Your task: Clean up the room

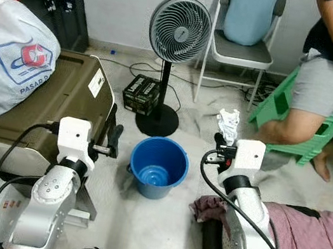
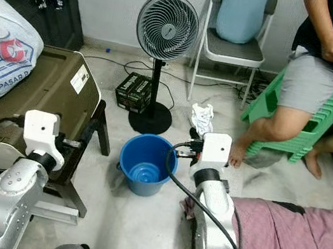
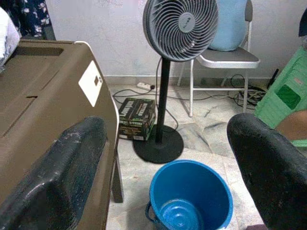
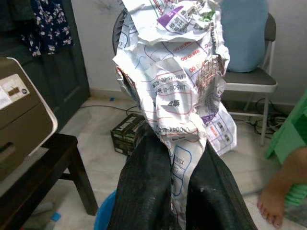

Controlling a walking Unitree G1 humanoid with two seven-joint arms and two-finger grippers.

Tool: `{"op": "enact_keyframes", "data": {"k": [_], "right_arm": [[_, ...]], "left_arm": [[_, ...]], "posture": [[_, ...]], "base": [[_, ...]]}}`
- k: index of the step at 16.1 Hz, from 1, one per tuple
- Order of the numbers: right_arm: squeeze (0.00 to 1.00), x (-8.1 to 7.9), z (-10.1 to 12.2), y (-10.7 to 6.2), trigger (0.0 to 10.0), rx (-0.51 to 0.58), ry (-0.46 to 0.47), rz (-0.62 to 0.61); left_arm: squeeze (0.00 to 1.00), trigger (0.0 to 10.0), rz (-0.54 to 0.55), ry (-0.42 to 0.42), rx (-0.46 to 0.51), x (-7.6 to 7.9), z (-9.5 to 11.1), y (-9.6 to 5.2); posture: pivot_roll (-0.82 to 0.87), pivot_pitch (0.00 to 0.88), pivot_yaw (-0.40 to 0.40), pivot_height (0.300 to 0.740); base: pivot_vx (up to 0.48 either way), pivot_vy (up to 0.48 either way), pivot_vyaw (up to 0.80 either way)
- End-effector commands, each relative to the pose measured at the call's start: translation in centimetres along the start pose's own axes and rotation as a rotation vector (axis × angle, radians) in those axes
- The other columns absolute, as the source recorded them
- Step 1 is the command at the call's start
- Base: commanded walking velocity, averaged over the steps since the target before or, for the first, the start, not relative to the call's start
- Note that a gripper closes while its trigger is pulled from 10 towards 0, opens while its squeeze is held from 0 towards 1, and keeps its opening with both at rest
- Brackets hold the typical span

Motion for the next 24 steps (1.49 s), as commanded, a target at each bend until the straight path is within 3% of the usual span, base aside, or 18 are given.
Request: {"op": "enact_keyframes", "data": {"k": [1,5,17,24], "right_arm": [[0.0,-0.34,0.42,0.05,10.0,0.014,-0.001,0.018],[0.0,-0.43,0.47,0.03,10.0,0.016,-0.006,0.021],[0.0,-0.34,0.51,0.16,10.0,0.017,-0.005,0.02],[0.0,-0.41,0.64,0.28,10.0,0.024,-0.006,0.019]], "left_arm": [[0.0,10.0,-0.014,0.002,0.013,0.15,0.36,-0.14],[0.0,10.0,-0.017,-0.002,0.011,0.24,0.34,-0.18],[0.0,10.0,-0.031,-0.008,0.015,0.55,0.38,0.01],[0.0,10.0,-0.035,-0.003,0.015,0.58,0.45,0.14]], "posture": [[-0.02,0.082,-0.044,0.74],[-0.02,0.083,-0.047,0.74],[-0.02,0.085,-0.048,0.74],[-0.02,0.083,-0.042,0.74]], "base": [[0.281,0.0,0.0],[0.281,0.0,0.72],[0.299,0.0,0.0],[0.32,0.0,0.4]]}}
Point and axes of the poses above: a point about 5 cm out from each wrist's last joint towards the gripper, its own y axis pointing out of the wrist towards the gripper, its own z axis along the axis of the wrist's last joint, x = y × z, the point moved 5 cm from there along y, pointing out of the wrist towards the gripper, and after that the axes turned 12 degrees about -y, right-handed, at the moved point
